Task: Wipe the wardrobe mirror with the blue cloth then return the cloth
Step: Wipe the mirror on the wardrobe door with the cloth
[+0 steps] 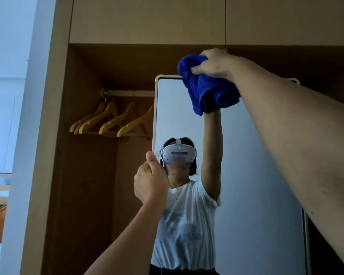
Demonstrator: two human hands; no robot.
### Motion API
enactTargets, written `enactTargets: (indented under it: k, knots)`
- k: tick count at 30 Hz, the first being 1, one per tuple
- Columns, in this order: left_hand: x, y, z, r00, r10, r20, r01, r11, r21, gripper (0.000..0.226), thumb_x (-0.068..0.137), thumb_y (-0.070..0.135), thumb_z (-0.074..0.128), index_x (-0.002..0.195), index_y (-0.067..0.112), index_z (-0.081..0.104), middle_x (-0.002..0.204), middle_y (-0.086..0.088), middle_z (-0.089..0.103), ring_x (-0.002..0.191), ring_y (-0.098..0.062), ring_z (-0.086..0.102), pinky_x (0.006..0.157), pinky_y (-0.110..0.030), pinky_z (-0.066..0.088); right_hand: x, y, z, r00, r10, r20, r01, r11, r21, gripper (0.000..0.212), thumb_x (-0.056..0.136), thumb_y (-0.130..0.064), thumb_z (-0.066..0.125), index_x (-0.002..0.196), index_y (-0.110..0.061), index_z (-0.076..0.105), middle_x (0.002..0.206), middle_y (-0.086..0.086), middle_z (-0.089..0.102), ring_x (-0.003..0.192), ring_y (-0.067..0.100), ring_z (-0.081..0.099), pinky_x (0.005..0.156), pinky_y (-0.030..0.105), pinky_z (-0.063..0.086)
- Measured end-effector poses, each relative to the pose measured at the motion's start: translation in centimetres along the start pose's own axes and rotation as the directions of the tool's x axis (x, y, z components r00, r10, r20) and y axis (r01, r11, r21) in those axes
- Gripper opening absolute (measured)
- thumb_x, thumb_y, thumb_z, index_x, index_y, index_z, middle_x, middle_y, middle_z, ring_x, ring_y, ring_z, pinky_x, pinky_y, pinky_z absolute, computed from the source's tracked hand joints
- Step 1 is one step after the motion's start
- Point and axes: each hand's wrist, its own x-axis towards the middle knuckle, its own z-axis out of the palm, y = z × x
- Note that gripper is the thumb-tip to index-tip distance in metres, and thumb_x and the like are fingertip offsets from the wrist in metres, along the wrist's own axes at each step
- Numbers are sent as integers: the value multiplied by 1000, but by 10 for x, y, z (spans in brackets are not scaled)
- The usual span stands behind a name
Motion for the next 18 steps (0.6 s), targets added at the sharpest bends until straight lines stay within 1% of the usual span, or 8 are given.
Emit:
enactTargets:
  k: [2, 5, 7, 9, 11, 14, 16, 18]
  knots:
    - [0, 0, 0, 1000, 3, -9, -3, 1000, 1, 56, 98, 53, 17, 70, 23, 54, 70, 5, 53, 83, -24, 59, 80, -41, 49, -1, 5, -1, 1000, -17, -25, 17, 1000, -8, 56, 89, -42, 59, 138, -20, 44, 135, 7, 49, 115, 27, 50, 91, 37, 39]
    - [0, -1, 1, 1000, 7, -21, -7, 1000, 0, 58, 97, 54, 16, 69, 22, 56, 72, 3, 57, 83, -25, 60, 80, -41, 50, -3, 6, 2, 995, -61, -73, 54, 994, -93, 52, 89, -46, 56, 134, -21, 48, 131, 6, 53, 113, 28, 52, 88, 37, 39]
    - [0, -1, 1, 1000, 5, -21, -5, 1000, 6, 57, 98, 53, 16, 71, 21, 56, 71, 5, 55, 84, -24, 60, 80, -41, 49, -8, 13, 5, 986, -117, -121, 98, 983, -157, 47, 91, -47, 52, 132, -24, 49, 128, 4, 56, 111, 27, 54, 86, 38, 40]
    - [1, -1, 1, 1000, 9, -22, -9, 1000, 13, 57, 98, 53, 16, 71, 21, 55, 72, 4, 55, 84, -25, 59, 81, -41, 49, -14, 26, 9, 963, -190, -193, 145, 963, -227, 46, 94, -47, 47, 136, -29, 44, 129, 2, 56, 113, 28, 54, 89, 40, 41]
    - [1, -2, 3, 1000, 13, -25, -13, 1000, 12, 57, 98, 53, 16, 70, 22, 55, 73, 2, 56, 84, -25, 60, 80, -41, 49, -18, 38, 12, 938, -250, -241, 170, 935, -311, 49, 96, -46, 43, 142, -33, 35, 132, 3, 54, 118, 30, 52, 94, 44, 41]
    - [1, -2, 5, 999, 1, -33, 0, 1000, 9, 55, 98, 53, 16, 72, 23, 55, 72, 2, 55, 84, -26, 58, 80, -40, 48, -16, 51, 10, 919, -269, -287, 149, 913, -379, 49, 97, -43, 42, 145, -34, 32, 137, 8, 47, 119, 33, 50, 95, 45, 39]
    - [2, -2, 5, 999, 0, -32, 1, 1000, 8, 56, 98, 53, 16, 75, 22, 57, 74, 1, 55, 86, -27, 59, 79, -40, 47, -18, 57, 12, 877, -269, -398, 95, 909, -405, 48, 98, -36, 43, 144, -30, 34, 138, 9, 44, 116, 32, 50, 93, 43, 38]
    - [2, -3, 6, 999, 1, -34, 0, 1000, 14, 59, 98, 52, 16, 86, 18, 63, 77, 0, 56, 88, -28, 59, 80, -39, 46, -24, 67, 21, 784, -250, -569, -18, 906, -424, 49, 97, -31, 45, 144, -27, 33, 141, 9, 40, 115, 32, 49, 94, 43, 36]
